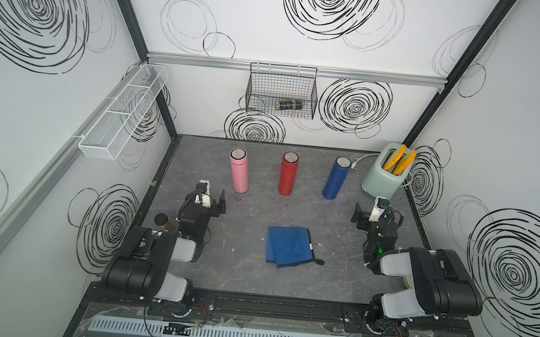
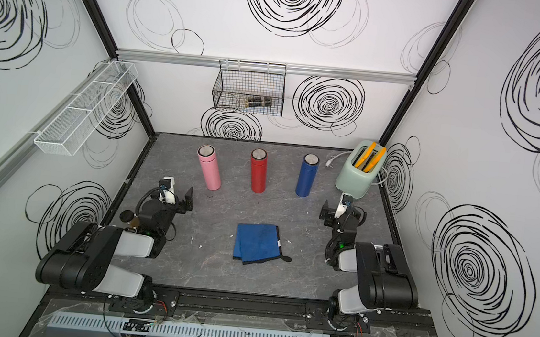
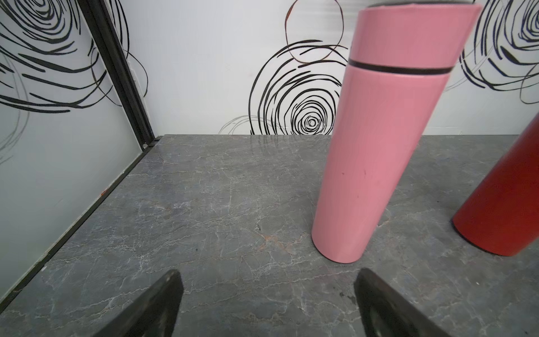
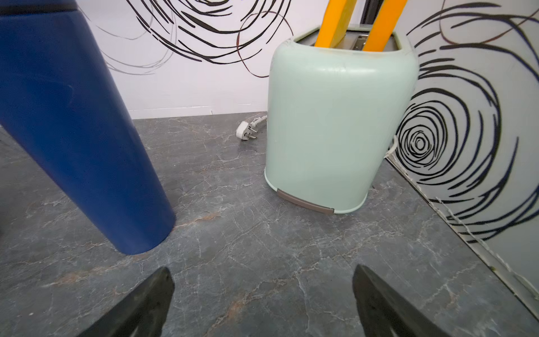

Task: Wipe the surface of the thermos
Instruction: Pick up the cleaning item at the center of the board.

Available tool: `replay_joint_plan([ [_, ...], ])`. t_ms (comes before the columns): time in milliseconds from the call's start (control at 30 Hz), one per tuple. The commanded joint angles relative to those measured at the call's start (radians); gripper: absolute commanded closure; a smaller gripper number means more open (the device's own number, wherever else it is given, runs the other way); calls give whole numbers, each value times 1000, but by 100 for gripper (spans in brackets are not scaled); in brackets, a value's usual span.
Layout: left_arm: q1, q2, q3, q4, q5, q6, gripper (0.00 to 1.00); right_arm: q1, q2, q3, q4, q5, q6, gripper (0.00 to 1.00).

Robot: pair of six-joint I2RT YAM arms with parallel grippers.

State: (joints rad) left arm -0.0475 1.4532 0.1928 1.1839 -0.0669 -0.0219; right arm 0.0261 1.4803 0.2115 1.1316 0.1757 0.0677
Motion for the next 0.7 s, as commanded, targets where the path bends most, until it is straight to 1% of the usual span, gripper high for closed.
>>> replay_joint_plan([
  [0,3,9,23,78,4,8,4,3,8,18,45,1,3,2],
  [533,9,10,23,77,14,5,4,2,11,21,42,1,4,2],
  [600,17,10,26,77,53,10,4,0,11,21,45,0,5,2],
  [667,18,10,24,77,55,8,4,0,9,17,47,0,5,2],
])
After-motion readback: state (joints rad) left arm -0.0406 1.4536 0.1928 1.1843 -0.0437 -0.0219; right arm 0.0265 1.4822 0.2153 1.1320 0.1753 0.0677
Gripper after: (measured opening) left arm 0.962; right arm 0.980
